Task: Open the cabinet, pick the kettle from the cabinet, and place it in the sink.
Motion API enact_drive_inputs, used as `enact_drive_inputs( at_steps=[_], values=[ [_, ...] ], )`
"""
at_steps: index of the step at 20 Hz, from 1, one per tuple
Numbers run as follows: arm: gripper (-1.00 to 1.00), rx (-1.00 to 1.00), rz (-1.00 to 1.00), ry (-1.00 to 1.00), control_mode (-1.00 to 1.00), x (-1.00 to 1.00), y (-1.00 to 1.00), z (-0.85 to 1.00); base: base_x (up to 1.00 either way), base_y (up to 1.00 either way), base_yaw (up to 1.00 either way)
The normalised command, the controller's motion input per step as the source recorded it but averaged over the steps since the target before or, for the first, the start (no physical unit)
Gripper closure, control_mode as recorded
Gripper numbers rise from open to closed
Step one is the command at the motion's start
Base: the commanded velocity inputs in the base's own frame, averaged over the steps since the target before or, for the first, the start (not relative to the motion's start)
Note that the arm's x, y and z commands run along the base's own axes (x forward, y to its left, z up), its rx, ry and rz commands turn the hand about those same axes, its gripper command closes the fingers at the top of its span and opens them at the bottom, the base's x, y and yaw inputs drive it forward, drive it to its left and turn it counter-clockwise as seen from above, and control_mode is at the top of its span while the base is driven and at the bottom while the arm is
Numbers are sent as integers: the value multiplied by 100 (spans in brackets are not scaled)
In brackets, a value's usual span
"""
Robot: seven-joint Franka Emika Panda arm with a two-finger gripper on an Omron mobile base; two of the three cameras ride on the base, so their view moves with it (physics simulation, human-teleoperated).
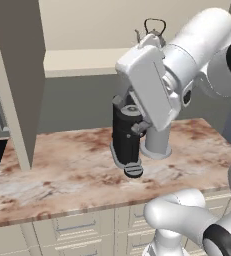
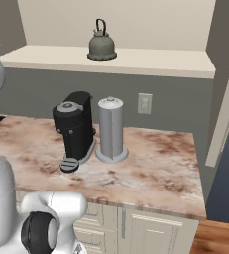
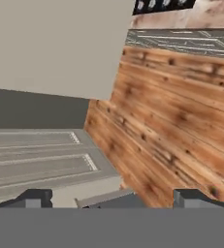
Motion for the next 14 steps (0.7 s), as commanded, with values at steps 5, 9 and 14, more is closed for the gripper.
enact_drive_inputs(
  at_steps=[5, 9, 14],
  values=[
    [-100, -13, 4, -28, -100, -54, -82, 0, 0, 0, 0],
    [-100, -10, 2, -23, -100, -28, -80, 0, 0, 0, 0],
    [-100, -5, 1, -16, -100, -3, -73, -9, 0, 0, 0]
  ],
)
